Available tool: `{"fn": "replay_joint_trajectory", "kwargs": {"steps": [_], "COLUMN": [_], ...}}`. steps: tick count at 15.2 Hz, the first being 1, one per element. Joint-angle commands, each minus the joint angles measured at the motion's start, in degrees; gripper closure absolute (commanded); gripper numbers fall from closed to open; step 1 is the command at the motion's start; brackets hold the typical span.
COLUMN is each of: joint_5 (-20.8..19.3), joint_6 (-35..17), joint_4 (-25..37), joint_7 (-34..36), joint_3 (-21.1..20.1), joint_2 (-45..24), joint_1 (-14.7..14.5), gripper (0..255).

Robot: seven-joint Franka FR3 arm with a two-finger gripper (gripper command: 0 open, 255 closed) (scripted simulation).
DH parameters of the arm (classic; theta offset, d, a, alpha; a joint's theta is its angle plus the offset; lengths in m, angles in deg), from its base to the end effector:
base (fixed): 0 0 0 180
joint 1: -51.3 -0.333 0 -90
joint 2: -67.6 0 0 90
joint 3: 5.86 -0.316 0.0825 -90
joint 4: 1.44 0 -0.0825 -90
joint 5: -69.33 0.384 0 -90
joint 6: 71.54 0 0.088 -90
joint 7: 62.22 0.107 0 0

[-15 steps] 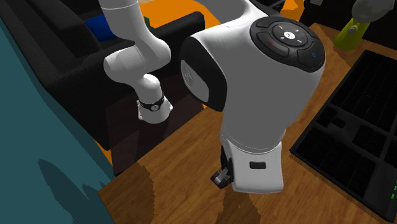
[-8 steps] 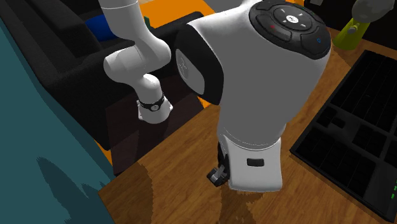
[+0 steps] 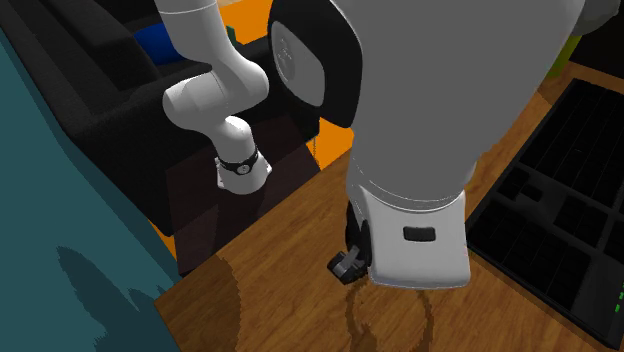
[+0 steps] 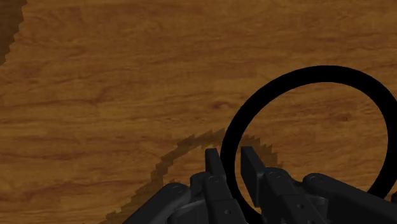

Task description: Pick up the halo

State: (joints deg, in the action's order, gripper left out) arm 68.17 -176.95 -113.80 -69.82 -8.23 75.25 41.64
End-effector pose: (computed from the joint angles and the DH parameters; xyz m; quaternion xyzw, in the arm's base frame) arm 0.5101 0.1080 0.5335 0.9848 0.1729 0.0065 0.0123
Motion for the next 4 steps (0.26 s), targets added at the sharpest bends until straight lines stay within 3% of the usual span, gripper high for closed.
{"fn": "replay_joint_trajectory", "kwargs": {"steps": [1,4], "joint_5": [0.03,0.03], "joint_6": [1.56,2.45], "joint_4": [1.19,2.07], "joint_7": [-0.05,-0.07], "joint_3": [0.01,0.01], "joint_2": [0.34,0.35], "joint_1": [0.00,0.00], "gripper": [255,255]}}
